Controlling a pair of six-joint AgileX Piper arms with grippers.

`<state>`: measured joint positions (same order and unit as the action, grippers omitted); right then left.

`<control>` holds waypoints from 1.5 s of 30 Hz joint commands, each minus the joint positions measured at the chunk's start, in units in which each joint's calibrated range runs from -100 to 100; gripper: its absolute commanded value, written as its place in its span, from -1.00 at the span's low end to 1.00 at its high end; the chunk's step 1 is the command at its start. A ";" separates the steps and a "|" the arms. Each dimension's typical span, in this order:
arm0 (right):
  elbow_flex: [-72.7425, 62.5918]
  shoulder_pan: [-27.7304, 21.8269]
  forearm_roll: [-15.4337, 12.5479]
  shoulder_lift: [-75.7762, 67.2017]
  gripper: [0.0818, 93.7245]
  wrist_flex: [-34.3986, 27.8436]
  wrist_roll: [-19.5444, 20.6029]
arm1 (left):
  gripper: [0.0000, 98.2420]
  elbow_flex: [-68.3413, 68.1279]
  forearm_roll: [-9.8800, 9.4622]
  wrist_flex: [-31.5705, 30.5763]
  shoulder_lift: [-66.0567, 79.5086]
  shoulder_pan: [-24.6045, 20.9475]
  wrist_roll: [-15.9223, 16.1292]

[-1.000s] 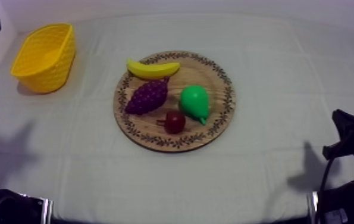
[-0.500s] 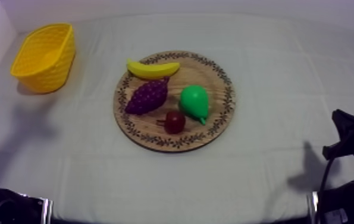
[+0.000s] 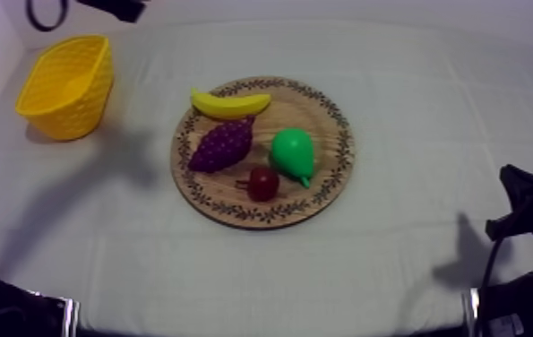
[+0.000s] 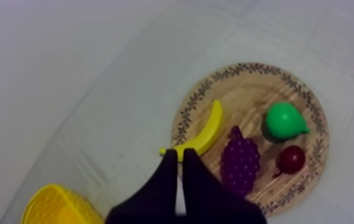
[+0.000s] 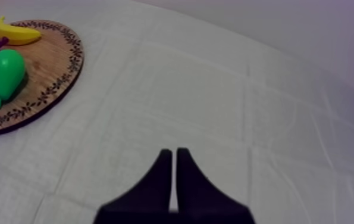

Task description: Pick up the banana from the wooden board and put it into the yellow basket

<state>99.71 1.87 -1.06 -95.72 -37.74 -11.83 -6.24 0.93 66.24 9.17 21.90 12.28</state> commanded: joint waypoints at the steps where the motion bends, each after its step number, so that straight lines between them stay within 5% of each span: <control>1: -0.05 0.04 0.01 -0.03 -0.99 0.00 -0.02 | -0.93 0.91 -0.11 -0.05 -4.62 0.77 0.36; 12: -0.05 0.04 0.01 -0.03 -0.99 0.00 -0.02 | -0.85 10.30 -2.20 5.76 -17.27 2.28 2.01; 21: -0.05 0.04 0.01 -0.03 -0.99 0.00 -0.02 | 0.23 17.01 -5.06 12.29 -21.95 2.91 4.60; 27: -0.05 0.08 0.01 -0.03 -0.99 0.00 -0.02 | 0.61 18.60 -7.62 14.45 -23.10 3.44 4.09; 45: -0.05 0.17 0.01 -0.03 -0.99 0.00 -0.02 | 0.72 21.06 -10.86 15.79 -30.91 3.35 3.30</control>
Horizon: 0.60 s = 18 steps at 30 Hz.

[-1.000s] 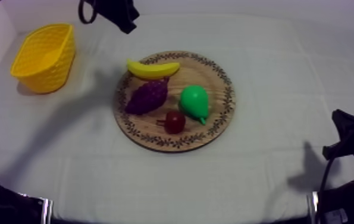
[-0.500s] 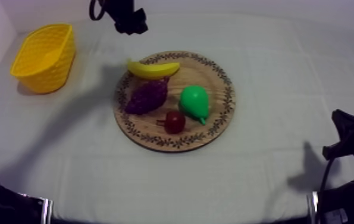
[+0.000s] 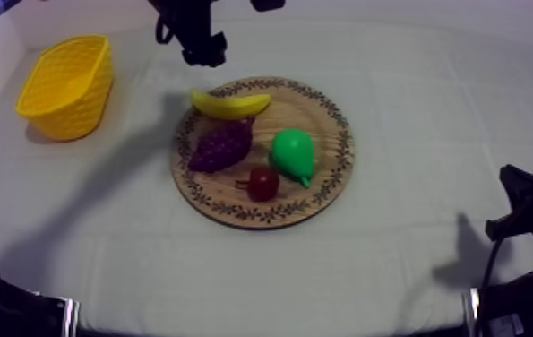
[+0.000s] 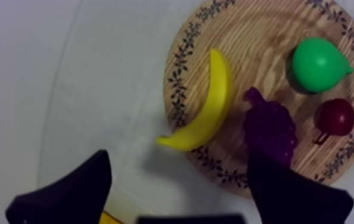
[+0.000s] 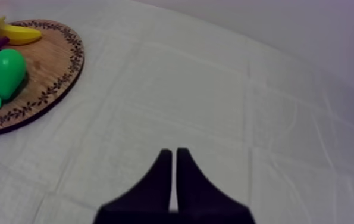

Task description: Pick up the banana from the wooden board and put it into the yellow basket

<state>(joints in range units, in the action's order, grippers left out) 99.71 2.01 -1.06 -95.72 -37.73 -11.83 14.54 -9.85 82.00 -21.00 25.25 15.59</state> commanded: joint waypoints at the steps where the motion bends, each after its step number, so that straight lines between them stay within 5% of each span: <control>1: -0.05 0.04 0.01 -0.03 -0.99 -0.01 -0.02 | 0.72 0.65 -0.10 0.03 -1.50 -0.01 -0.02; 18: -0.05 0.13 0.01 -0.03 -0.99 -0.01 -0.02 | 0.70 7.88 -1.03 -0.04 -15.95 -0.52 0.02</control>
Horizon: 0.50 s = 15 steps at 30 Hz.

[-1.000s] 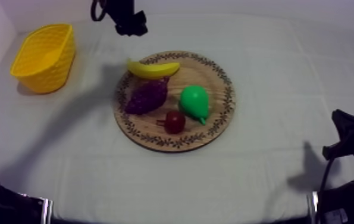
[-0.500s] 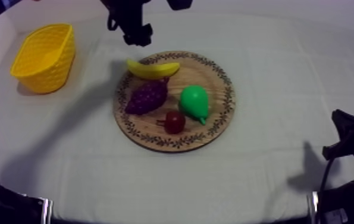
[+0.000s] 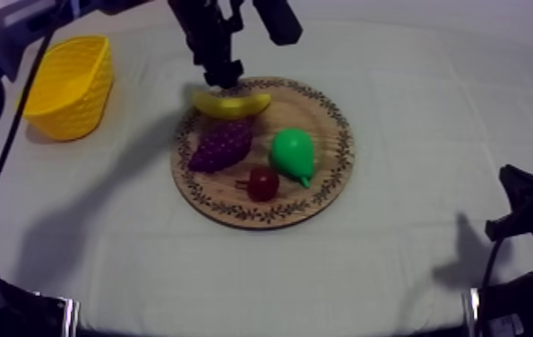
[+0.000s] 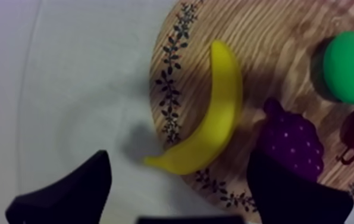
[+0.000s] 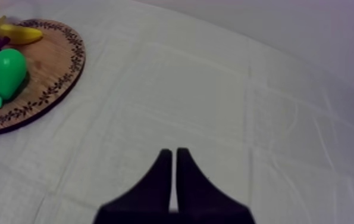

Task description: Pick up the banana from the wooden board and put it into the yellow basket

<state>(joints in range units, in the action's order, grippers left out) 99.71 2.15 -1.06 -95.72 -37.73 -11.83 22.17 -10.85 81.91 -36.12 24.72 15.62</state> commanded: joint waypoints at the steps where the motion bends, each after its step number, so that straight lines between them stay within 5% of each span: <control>1: -0.05 -0.01 0.01 -0.03 -0.99 -0.01 -0.02 | 0.70 0.59 -0.06 0.04 -1.49 -0.02 0.00; 15: -0.05 -0.01 0.01 -0.03 -0.99 -0.01 -0.02 | 0.68 2.89 -0.11 -0.50 -8.75 -0.23 0.10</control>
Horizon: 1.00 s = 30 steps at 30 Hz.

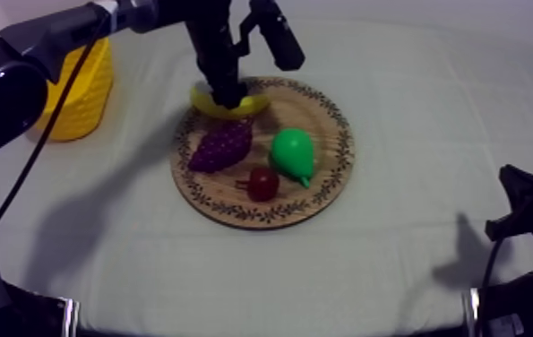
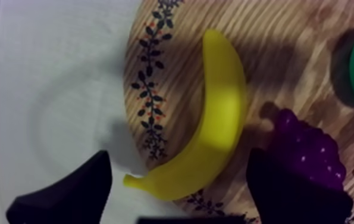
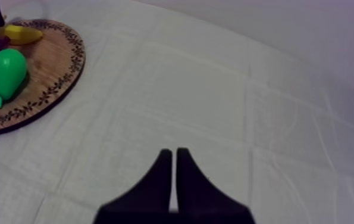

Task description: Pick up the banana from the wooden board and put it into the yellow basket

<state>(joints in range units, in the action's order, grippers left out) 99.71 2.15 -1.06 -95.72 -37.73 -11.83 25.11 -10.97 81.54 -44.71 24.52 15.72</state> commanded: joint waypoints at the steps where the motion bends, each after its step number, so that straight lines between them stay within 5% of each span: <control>1: -0.05 -0.01 0.01 -0.03 -0.99 -0.01 -0.02 | 0.68 -0.06 0.00 -0.26 -0.52 -0.04 -0.02; 15: -0.05 -0.01 0.01 -0.03 -0.99 -0.01 -0.02 | 0.57 0.46 0.00 -1.20 -5.12 0.03 -0.03; 30: -0.05 -0.01 0.01 -0.03 -0.99 -0.01 -0.02 | 0.21 -0.36 0.04 -1.21 -6.49 0.24 -0.35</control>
<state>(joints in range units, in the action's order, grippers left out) 99.71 2.15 -1.06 -95.72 -37.73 -11.83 24.77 -10.91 80.29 -51.26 24.74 15.45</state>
